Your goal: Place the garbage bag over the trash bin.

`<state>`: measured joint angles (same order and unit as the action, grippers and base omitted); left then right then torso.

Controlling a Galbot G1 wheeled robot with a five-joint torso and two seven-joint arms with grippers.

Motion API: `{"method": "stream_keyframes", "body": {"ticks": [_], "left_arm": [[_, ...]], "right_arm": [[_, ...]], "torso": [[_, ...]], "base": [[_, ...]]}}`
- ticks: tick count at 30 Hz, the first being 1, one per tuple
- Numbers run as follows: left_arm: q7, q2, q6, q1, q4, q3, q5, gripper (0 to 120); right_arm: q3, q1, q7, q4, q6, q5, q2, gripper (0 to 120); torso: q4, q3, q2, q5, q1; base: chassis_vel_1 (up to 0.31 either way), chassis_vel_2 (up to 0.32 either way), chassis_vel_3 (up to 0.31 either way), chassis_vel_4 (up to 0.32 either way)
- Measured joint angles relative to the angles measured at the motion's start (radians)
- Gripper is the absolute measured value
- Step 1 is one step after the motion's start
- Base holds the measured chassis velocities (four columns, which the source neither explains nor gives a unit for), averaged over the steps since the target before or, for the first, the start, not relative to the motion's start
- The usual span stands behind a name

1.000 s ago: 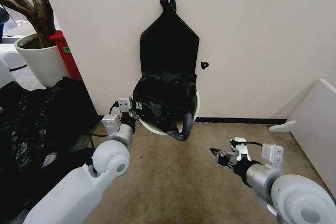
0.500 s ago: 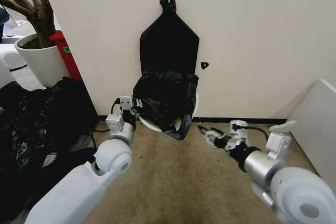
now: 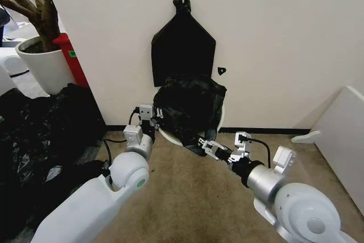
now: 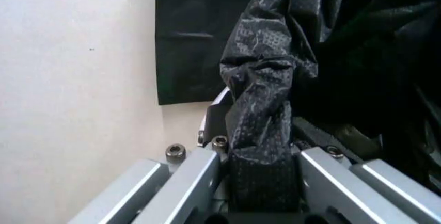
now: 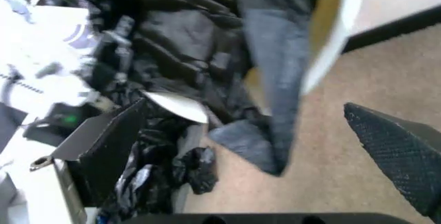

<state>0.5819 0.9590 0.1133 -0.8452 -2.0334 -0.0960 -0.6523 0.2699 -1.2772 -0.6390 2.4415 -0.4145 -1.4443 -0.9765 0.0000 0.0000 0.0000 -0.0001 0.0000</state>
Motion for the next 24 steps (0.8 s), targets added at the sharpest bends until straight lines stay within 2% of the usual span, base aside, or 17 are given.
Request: {"method": "stream_keyframes", "body": {"ticks": [5,10,13,16,23,24], "left_arm": [[0.001,-0.003,0.003,-0.006,-0.019,0.003,-0.013,0],[0.015,-0.014,0.015,-0.013,-0.050,0.024,-0.070,0],[0.036,-0.024,0.026,-0.015,-0.073,0.048,-0.144,0],[0.045,-0.028,0.031,-0.015,-0.083,0.055,-0.172,0],[0.098,-0.071,0.061,-0.028,-0.178,0.095,-0.353,0],[0.098,-0.071,0.061,-0.028,-0.178,0.095,-0.353,0]], "right_arm": [[-0.001,-0.003,-0.020,-0.037,-0.005,0.012,-0.016,100],[0.010,-0.027,-0.041,-0.081,-0.016,0.036,-0.022,100],[0.018,-0.046,-0.067,-0.108,-0.031,0.040,-0.027,100],[0.022,-0.049,-0.080,-0.115,-0.039,0.032,-0.030,100],[0.025,-0.048,-0.090,-0.192,-0.067,0.014,-0.074,100],[0.025,-0.048,-0.090,-0.192,-0.067,0.014,-0.074,100]], "torso": [[0.0000,0.000,0.000,0.0001,0.000],[0.0000,0.000,0.000,0.0001,0.000],[-0.0001,0.000,0.000,0.0000,0.000],[0.0000,0.000,0.000,0.0000,0.000],[0.0000,0.000,0.000,0.0000,0.000],[0.0000,0.000,0.000,0.0000,0.000]], "base": [[0.000,0.000,0.000,0.000],[0.000,0.000,0.000,0.000],[0.000,0.000,0.000,0.000],[0.000,0.000,0.000,0.000],[0.000,0.000,0.000,0.000],[0.000,0.000,0.000,0.000]]}}
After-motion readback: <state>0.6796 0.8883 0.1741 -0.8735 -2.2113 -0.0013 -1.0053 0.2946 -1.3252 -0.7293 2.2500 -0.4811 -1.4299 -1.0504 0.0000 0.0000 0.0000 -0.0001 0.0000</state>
